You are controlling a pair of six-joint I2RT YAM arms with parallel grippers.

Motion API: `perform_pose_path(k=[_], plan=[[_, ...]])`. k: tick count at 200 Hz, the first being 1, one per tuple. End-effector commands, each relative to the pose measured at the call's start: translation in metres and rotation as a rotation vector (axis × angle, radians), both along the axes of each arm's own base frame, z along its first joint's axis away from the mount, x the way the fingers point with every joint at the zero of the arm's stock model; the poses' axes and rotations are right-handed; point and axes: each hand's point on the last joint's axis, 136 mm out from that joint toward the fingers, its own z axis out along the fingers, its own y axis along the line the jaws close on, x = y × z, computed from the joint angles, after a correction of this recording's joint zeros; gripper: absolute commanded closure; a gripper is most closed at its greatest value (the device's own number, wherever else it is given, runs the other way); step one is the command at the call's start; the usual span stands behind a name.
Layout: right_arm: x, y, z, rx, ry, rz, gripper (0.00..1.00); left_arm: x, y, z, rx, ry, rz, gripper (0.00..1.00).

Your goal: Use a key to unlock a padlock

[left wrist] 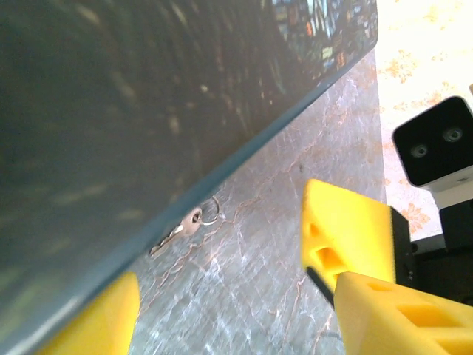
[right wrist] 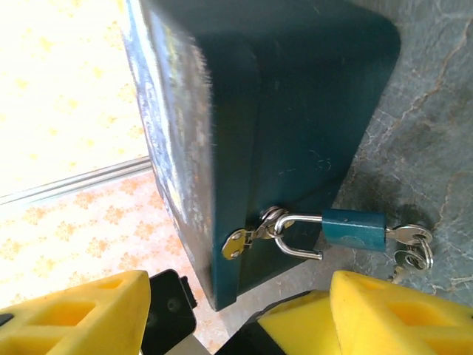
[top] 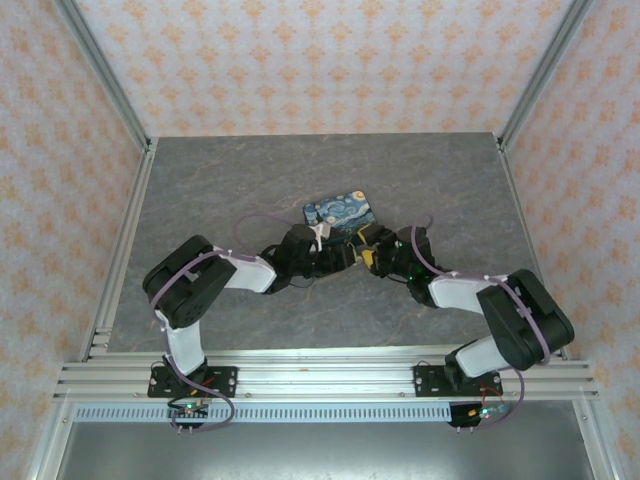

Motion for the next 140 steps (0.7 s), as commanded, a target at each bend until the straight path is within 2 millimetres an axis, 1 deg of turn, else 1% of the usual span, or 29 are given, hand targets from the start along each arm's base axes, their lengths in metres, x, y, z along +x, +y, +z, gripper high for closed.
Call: perform_pose_path(k=[1, 10, 23, 34, 41, 46, 63, 75, 93, 117, 140], plan=[[-0.003, -0.007, 0.005, -0.155, -0.049, 0.067, 0.39, -0.003, 0.014, 0.024, 0.006, -0.009, 0.012, 0.27], [-0.003, -0.007, 0.008, -0.228, -0.084, 0.121, 0.42, -0.001, 0.02, 0.032, 0.012, -0.018, 0.023, 0.25], [-0.005, -0.009, 0.005, -0.342, -0.108, 0.198, 0.49, 0.0, 0.028, 0.045, 0.02, -0.029, 0.037, 0.22], [-0.004, -0.005, 0.008, -0.387, -0.16, 0.26, 0.55, 0.002, 0.035, 0.056, 0.023, -0.041, 0.051, 0.19], [-0.004, -0.004, 0.006, -0.427, -0.175, 0.298, 0.59, 0.004, 0.039, 0.063, 0.024, -0.047, 0.062, 0.18], [-0.004, -0.002, 0.006, -0.453, -0.193, 0.332, 0.61, 0.005, 0.042, 0.067, 0.028, -0.048, 0.069, 0.18], [-0.003, 0.0, 0.001, -0.532, -0.243, 0.415, 0.61, 0.01, 0.05, 0.08, 0.026, -0.057, 0.091, 0.17], [-0.002, -0.002, -0.004, -0.59, -0.259, 0.449, 0.58, 0.014, 0.053, 0.088, 0.024, -0.065, 0.102, 0.16], [-0.001, -0.006, -0.012, -0.658, -0.276, 0.48, 0.55, 0.018, 0.059, 0.095, 0.026, -0.07, 0.115, 0.16], [0.0, -0.005, -0.024, -0.68, -0.277, 0.517, 0.54, 0.024, 0.064, 0.099, 0.021, -0.069, 0.131, 0.16], [-0.001, -0.003, -0.037, -0.696, -0.268, 0.554, 0.55, 0.027, 0.068, 0.096, 0.019, -0.057, 0.142, 0.16]])
